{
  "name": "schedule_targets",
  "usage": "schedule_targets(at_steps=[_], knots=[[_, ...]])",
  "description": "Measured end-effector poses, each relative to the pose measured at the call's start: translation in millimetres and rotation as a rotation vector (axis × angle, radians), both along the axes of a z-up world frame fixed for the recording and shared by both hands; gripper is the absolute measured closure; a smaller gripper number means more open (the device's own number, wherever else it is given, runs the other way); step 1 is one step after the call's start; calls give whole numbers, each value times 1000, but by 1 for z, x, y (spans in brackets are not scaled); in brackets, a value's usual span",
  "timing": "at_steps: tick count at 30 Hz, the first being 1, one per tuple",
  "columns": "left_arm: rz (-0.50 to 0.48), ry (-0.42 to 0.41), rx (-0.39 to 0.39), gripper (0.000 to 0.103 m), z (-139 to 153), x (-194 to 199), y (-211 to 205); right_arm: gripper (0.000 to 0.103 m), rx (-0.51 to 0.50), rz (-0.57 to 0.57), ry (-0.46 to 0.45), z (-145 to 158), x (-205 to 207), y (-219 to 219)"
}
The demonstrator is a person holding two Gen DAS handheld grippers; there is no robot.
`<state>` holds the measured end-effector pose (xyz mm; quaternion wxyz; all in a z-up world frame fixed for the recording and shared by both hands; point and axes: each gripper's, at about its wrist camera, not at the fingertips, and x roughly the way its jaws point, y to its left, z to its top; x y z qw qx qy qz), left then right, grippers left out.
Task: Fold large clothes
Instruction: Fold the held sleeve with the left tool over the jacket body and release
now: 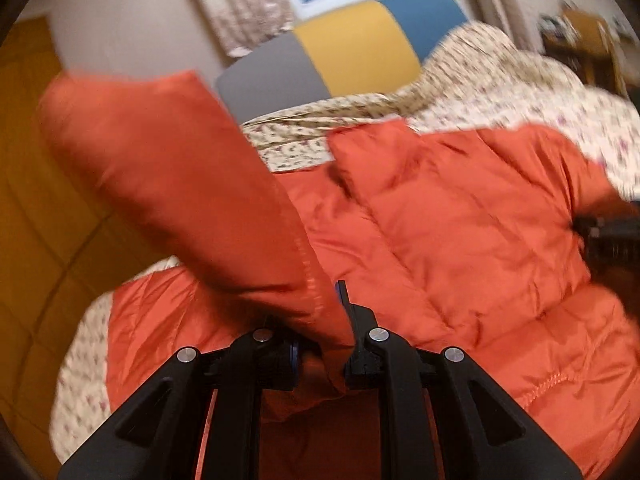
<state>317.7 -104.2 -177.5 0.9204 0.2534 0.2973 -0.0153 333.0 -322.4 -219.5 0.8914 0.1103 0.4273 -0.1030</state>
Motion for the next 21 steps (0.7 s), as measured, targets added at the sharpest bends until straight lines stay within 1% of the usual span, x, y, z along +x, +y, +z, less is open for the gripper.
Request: schedule_targets(at_steps=[3,5,6,7,8,9,10,11,12,13,14,16,18,20,21], knots=[[-64,4,77,88,-10,-6,-16,2,1,0,0,0,0,0],[-90,4,111,88,-15,-8,-22,2,1,0,0,0,0,-1],[-102,8,127,87,-17,-9,-25,2,0,0,0,0,0,0],[-116,7,131,81,-18,-11,-25,2,1,0,0,0,0,0],[-126,9,128,73,-17,-13,-25,2,2,0,0,0,0,-1],[-133,13,117,67,-15,-15,-24,2,2,0,0,0,0,0],[-139,15,104,46,-12,-17,-22,2,2,0,0,0,0,0],[-146,-3,74,23,-5,-22,-17,2,4,-1,-1,0,0,-1],[-152,-16,50,15,-1,-26,-13,2,6,-1,-1,0,0,-1],[-165,-20,9,13,4,-31,-7,2,7,-1,-1,0,1,0],[-174,-6,-37,13,10,-33,2,2,6,-1,0,0,1,0],[-162,11,-88,13,17,-34,14,2,12,1,6,0,1,-1],[-136,23,-145,13,22,-32,34,2,15,3,17,4,2,-2],[-84,24,-204,13,29,-30,59,2,-20,4,5,16,-3,-1],[-62,18,-231,13,33,-29,69,2,-50,2,-20,25,-7,2]])
